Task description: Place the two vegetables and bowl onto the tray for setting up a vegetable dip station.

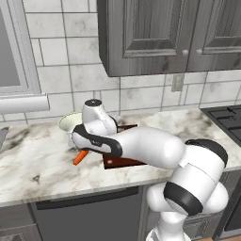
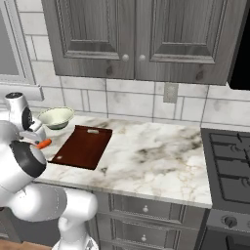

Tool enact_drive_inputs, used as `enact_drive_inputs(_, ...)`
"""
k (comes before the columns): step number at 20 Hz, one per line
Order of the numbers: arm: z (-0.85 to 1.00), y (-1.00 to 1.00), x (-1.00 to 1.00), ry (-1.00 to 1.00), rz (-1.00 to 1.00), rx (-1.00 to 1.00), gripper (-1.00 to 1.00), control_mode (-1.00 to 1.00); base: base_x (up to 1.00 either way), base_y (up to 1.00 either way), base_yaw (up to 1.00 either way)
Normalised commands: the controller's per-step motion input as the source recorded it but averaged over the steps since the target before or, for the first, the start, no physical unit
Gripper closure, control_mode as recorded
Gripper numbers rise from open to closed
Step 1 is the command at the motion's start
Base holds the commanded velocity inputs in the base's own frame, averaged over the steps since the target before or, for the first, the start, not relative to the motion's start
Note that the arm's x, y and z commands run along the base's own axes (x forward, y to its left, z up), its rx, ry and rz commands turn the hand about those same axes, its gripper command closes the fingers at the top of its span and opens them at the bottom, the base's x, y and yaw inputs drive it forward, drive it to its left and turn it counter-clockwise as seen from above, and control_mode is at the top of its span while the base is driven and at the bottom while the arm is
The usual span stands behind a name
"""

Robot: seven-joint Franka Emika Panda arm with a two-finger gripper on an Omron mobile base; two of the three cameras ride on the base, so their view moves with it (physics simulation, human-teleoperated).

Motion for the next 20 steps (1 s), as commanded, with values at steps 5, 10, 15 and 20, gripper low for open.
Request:
enact_drive_inputs(5, -0.26, 0.1, 0.26, 0.0, 0.0, 0.0, -1.0, -1.0, 0.0, 0.0, 0.0)
enact_drive_inputs(10, -0.19, 0.04, 0.31, 0.0, 0.0, 0.0, -1.0, -1.0, 0.0, 0.0, 0.0)
enact_drive_inputs(15, -0.21, 0.09, 0.31, 0.0, 0.0, 0.0, -1.0, -1.0, 0.0, 0.0, 0.0)
enact_drive_inputs(20, -0.2, 0.19, 0.23, 0.0, 0.0, 0.0, -1.0, -1.0, 0.0, 0.0, 0.0)
